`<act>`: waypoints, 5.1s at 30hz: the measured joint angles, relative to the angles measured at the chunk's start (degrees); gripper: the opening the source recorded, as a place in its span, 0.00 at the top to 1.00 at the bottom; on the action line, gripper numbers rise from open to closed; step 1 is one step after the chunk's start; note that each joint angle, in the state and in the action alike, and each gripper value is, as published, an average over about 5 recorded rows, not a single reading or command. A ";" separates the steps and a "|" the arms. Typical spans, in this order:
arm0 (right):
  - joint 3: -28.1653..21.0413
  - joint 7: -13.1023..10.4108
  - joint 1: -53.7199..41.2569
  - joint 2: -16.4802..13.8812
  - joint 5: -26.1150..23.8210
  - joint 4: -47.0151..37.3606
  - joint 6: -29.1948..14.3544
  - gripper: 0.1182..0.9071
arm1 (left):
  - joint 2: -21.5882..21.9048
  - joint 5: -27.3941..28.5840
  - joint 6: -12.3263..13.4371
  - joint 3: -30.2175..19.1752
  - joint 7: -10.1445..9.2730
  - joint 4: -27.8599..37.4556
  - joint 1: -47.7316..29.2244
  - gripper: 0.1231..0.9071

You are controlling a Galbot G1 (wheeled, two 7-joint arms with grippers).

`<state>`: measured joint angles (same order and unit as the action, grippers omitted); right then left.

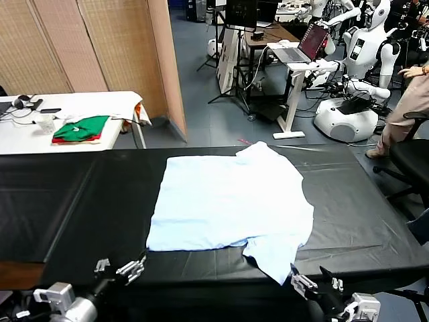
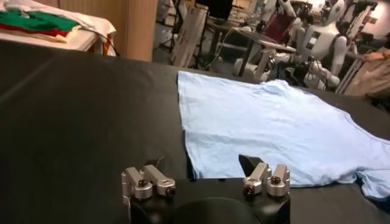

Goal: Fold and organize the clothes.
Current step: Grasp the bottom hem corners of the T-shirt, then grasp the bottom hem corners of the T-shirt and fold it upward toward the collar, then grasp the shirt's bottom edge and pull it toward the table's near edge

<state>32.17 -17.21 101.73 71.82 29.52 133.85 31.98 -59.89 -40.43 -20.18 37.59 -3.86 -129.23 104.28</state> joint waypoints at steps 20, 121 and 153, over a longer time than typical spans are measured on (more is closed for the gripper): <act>-5.02 -0.99 -5.35 2.00 -3.14 -5.65 1.74 0.03 | -2.34 3.70 -0.04 -6.53 -0.38 6.50 -7.93 0.03; -0.91 11.57 -17.89 -5.82 -5.62 -14.12 -1.59 0.01 | -3.64 13.20 4.56 -11.58 -2.44 17.11 -22.24 0.00; 0.40 10.66 -15.73 -5.96 -1.28 -15.36 -1.38 0.97 | -3.73 15.44 3.74 -10.98 -2.46 16.17 -19.41 0.97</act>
<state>32.57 -6.54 86.01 65.86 28.25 118.50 30.59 -63.62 -24.99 -16.45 26.60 -6.32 -113.06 84.86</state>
